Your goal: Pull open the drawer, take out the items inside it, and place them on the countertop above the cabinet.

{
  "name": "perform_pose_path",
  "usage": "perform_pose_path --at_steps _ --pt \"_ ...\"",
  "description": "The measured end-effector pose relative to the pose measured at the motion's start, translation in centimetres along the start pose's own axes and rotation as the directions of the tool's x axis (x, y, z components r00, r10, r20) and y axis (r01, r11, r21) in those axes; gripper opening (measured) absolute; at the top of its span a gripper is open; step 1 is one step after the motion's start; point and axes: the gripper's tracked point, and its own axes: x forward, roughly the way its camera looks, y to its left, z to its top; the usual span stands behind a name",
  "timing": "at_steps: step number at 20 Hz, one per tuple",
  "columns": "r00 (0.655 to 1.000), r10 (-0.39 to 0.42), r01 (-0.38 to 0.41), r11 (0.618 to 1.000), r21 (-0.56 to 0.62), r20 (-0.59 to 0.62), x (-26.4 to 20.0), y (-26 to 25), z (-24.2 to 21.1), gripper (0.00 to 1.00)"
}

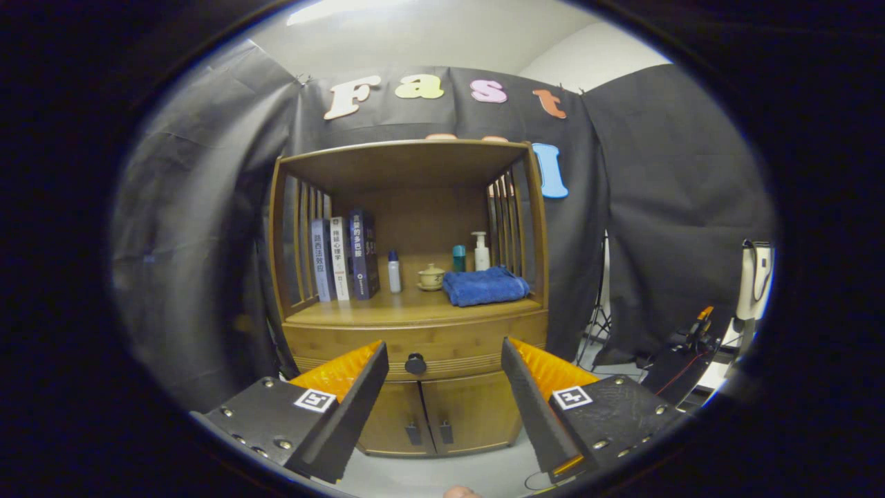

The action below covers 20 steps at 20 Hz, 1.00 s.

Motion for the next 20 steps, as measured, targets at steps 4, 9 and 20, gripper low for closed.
perform_pose_path --at_steps 4,9,20 --pt "1.0 -0.004 0.004 1.0 0.009 0.005 0.3 -0.2 -0.1 0.98" --pt "1.0 0.003 -0.003 1.0 0.007 -0.016 1.9 0.1 -1.5 0.98" --pt "0.989 0.072 -0.07 0.997 0.021 -0.129 13.7 2.8 -9.3 0.99"
